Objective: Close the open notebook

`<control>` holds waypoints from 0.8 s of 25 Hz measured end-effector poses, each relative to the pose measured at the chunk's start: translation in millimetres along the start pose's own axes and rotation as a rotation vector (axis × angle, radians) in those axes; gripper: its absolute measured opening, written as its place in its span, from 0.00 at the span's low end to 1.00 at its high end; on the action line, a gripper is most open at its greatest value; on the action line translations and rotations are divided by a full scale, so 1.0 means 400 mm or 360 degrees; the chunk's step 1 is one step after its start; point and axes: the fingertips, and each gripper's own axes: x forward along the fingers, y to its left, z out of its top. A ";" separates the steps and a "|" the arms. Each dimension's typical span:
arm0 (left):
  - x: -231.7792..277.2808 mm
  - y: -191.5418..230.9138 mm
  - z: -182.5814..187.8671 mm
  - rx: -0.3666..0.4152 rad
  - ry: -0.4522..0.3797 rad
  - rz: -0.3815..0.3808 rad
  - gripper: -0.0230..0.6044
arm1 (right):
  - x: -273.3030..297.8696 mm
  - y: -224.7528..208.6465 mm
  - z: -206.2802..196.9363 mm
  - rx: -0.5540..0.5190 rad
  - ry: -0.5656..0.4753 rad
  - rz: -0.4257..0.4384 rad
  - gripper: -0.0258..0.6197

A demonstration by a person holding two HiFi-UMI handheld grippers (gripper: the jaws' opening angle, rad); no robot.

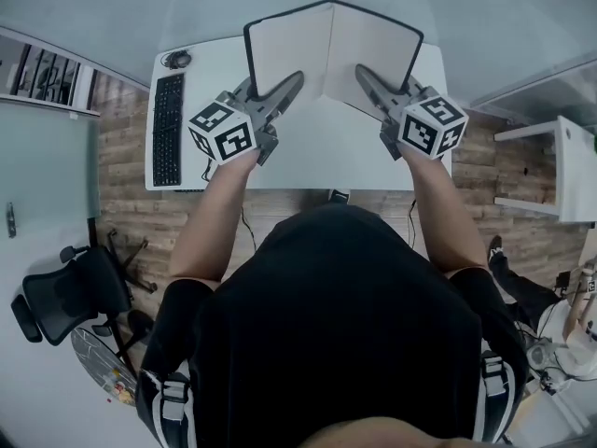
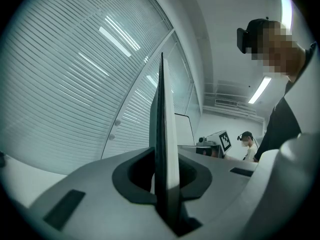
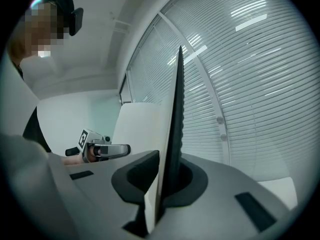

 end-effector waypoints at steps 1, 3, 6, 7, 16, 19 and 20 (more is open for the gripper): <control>0.000 -0.001 0.001 0.0001 -0.0003 0.0008 0.13 | 0.000 0.000 0.001 0.0000 0.0000 0.0006 0.13; -0.001 -0.004 0.004 0.0000 -0.0010 0.0028 0.13 | 0.002 0.003 0.005 -0.0004 0.0004 0.0020 0.13; -0.002 -0.008 0.010 -0.0005 -0.0024 0.0056 0.13 | 0.004 0.008 0.013 -0.0013 0.0011 0.0043 0.13; 0.001 -0.006 0.012 -0.0006 -0.0032 0.0060 0.13 | 0.005 0.005 0.015 -0.0017 0.0013 0.0051 0.13; 0.121 0.038 0.037 -0.0016 -0.0063 0.0121 0.13 | 0.017 -0.121 0.059 -0.0045 0.0027 0.0108 0.13; 0.131 0.036 0.040 -0.0016 -0.0088 0.0126 0.13 | 0.016 -0.131 0.063 -0.0066 0.0030 0.0113 0.13; 0.128 0.033 0.042 -0.0016 -0.0099 0.0129 0.13 | 0.015 -0.129 0.066 -0.0070 0.0029 0.0117 0.13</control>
